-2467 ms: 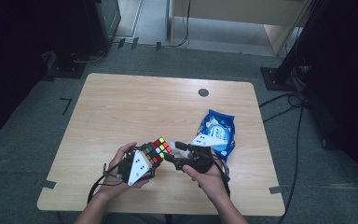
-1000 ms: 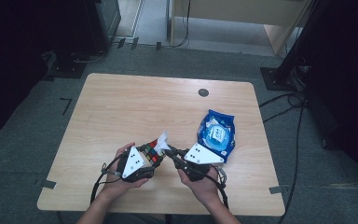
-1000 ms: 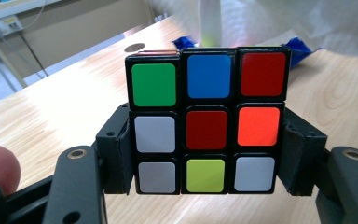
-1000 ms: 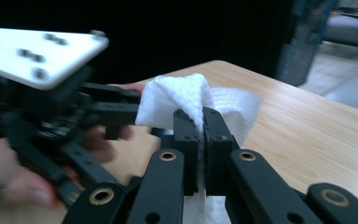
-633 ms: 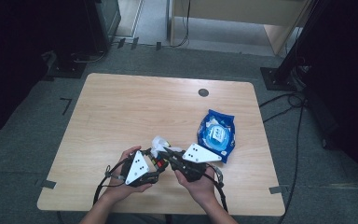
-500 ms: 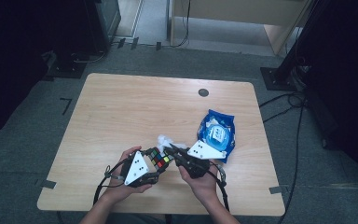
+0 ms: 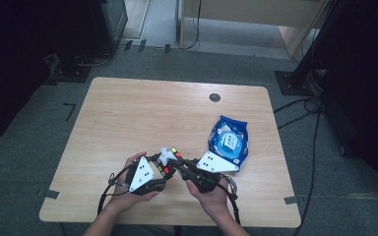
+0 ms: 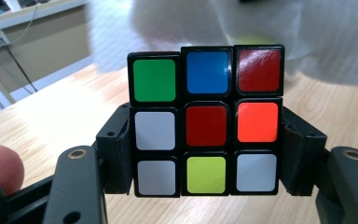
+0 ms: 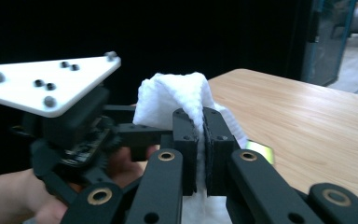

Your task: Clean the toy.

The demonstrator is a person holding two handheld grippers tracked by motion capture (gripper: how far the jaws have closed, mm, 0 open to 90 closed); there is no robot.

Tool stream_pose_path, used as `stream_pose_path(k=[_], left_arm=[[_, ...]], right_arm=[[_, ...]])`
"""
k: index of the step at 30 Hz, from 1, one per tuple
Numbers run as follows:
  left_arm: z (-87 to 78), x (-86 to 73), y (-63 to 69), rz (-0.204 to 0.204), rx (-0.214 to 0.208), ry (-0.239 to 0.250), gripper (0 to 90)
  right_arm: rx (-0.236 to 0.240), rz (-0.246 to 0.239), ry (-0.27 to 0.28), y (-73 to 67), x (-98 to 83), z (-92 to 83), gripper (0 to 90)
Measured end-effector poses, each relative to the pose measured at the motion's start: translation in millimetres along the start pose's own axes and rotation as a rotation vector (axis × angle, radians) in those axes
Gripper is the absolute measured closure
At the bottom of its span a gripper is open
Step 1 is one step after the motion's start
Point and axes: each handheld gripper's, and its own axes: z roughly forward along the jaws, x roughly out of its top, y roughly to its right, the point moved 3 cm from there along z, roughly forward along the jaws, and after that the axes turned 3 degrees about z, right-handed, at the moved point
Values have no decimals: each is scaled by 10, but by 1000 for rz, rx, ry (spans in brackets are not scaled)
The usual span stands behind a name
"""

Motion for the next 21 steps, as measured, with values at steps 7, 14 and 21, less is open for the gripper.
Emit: stream_pose_path(k=[7, 14, 21], left_arm=[[-63, 31, -53, -30, -15, 31, 342], [-73, 16, -91, -30, -6, 27, 343], [-90, -21, -181, -51, 24, 14, 343]], right_arm=[[-23, 60, 19, 94, -73, -3, 866], [-158, 123, -47, 512, -233, -13, 863], [-306, 166, -88, 842, -328, -95, 838]])
